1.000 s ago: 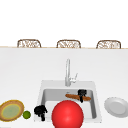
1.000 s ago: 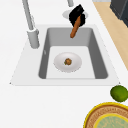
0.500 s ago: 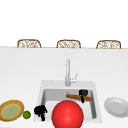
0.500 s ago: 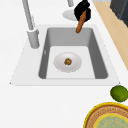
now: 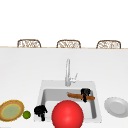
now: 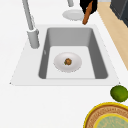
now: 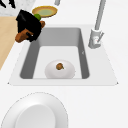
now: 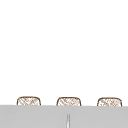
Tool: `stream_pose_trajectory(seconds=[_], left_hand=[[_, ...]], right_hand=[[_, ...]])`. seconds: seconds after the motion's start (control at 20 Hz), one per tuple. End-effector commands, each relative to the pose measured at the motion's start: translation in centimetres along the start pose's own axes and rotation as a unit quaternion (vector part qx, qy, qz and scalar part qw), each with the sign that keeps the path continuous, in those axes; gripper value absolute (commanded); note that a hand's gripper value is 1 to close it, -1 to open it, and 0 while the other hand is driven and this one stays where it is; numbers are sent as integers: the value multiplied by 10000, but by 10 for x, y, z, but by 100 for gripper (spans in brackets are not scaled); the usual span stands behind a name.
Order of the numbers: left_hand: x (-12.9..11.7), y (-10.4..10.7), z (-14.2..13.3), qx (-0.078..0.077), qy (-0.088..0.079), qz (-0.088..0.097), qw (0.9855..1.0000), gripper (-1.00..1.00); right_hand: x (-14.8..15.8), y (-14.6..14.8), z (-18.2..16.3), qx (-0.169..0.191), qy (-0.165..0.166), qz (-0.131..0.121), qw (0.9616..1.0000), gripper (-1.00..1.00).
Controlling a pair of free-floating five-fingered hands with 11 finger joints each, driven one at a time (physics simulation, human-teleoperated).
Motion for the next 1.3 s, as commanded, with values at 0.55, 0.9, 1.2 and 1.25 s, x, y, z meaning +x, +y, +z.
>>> stream_pose_trajectory(seconds=[0.55, 0.9, 1.2, 1.25], left_hand=[[0, 0, 0, 0, 0, 0, 10000, 0], [0, 0, 0, 0, 0, 0, 10000, 0], [0, 0, 0, 0, 0, 0, 10000, 0], [0, 0, 0, 0, 0, 0, 10000, 0]], right_hand=[[-55, -5, 74, -144, -121, 135, 9997, 100], [-94, -1, 105, -180, -198, 85, 9996, 100], [-129, 7, 137, -138, -138, 29, 9998, 100], [-135, 9, 141, -123, -143, 30, 9998, 100]])
